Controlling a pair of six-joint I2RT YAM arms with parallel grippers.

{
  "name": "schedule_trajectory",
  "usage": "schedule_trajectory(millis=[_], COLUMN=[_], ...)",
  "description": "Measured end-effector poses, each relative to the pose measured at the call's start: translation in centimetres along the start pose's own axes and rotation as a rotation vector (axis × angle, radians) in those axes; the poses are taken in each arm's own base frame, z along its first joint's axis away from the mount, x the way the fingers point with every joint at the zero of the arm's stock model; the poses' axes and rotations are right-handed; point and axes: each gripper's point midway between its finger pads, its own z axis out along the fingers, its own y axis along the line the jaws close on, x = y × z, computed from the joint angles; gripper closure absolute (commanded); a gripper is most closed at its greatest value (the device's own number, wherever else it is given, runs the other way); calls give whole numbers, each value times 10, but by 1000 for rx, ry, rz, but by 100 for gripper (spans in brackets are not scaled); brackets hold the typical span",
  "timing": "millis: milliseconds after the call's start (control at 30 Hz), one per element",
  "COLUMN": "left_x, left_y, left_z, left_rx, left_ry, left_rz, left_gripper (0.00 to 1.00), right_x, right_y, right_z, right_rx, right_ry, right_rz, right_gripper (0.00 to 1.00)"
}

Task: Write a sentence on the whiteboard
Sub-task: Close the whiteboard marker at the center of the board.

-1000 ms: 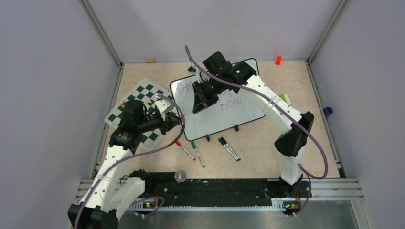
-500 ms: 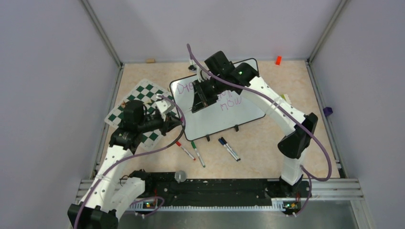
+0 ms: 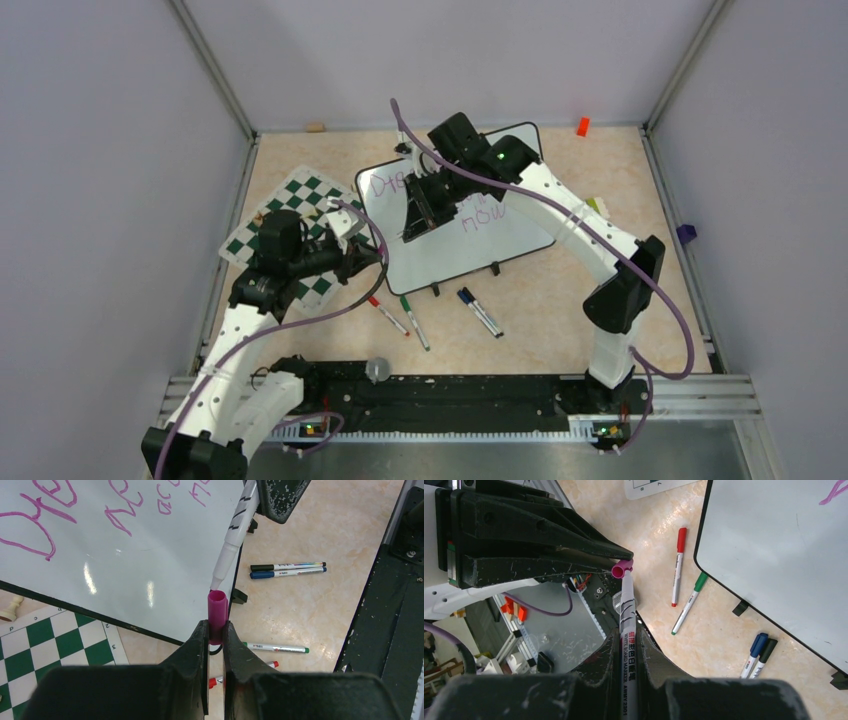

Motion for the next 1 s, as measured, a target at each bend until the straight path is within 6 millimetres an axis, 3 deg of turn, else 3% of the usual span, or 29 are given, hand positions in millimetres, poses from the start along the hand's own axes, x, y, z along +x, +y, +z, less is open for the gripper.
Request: schedule_trajectory(millis=[400, 1000], left_x=[0, 0], left_y=[0, 0], left_z=[0, 0], left_rx=[1, 2], left_ry=[1, 1], left_rz=[0, 0], left_gripper=[100, 100], right_x=[-4, -6], right_y=[-3, 11], right_z=[-1, -15], right_rx=[20, -17], right_ry=[-19, -55], right_rz=[-7, -34], right_gripper=[100, 100])
